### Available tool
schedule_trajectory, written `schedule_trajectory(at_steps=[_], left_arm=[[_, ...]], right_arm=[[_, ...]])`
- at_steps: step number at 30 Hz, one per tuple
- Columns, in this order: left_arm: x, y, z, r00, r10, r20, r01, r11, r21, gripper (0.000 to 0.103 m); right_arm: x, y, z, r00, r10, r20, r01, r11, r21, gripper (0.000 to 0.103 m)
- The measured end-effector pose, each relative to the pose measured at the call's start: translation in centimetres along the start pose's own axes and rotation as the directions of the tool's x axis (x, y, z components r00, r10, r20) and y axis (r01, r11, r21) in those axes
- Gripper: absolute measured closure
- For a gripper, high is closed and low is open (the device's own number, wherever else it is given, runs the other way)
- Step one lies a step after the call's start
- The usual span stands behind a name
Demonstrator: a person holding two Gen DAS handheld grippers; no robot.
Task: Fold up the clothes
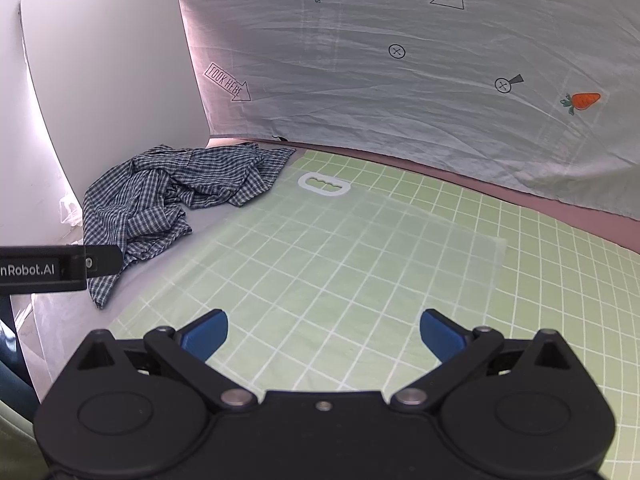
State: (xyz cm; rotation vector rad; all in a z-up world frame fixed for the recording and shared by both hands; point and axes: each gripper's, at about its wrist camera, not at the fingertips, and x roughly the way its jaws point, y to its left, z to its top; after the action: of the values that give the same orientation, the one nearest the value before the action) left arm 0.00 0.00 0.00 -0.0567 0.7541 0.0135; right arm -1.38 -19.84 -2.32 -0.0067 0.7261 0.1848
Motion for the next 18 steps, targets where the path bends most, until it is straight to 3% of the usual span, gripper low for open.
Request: schedule_trajectory(at_steps=[18], left_arm=[[-0.96, -0.51, -0.28, 0.999, 0.040, 0.010, -0.041, 0.999, 0.008, 0.000]], right_arm=[[-0.06, -0.60, -0.25, 0.999, 0.039, -0.005, -0.040, 0.999, -0.012, 0.000]])
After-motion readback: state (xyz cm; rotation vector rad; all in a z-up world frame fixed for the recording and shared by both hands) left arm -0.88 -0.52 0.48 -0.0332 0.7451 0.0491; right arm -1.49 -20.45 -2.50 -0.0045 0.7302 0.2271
